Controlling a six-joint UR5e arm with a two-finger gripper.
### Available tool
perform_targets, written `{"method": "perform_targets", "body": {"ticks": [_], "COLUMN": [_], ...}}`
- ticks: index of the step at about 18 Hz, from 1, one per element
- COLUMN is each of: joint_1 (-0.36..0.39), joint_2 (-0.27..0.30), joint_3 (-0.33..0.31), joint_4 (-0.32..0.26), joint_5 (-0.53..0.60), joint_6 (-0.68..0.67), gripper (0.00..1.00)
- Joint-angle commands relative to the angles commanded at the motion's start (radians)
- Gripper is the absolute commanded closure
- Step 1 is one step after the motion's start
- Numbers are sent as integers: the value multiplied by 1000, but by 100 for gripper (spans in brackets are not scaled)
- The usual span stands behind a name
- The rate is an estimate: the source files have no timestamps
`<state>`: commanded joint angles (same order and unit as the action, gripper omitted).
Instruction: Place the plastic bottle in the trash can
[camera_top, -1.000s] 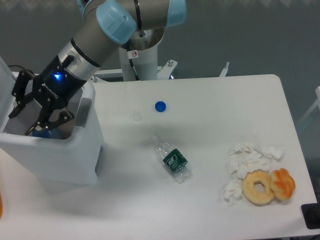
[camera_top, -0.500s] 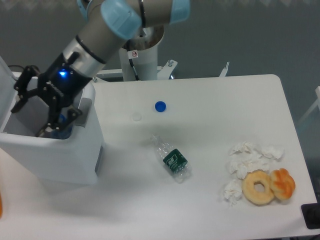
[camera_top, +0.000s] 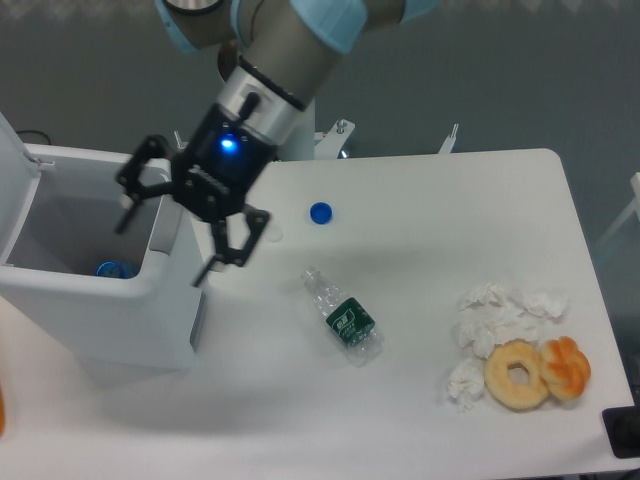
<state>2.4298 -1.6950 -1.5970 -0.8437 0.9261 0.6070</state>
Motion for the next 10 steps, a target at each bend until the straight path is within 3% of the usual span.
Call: {"method": "perform_targets", "body": {"ticks": [10], "joint_1": [-3], "joint_2": [-40], "joint_3": [5], "joint_4": [-3], "joint_5": [295], "joint_6": [356], "gripper": [0]}}
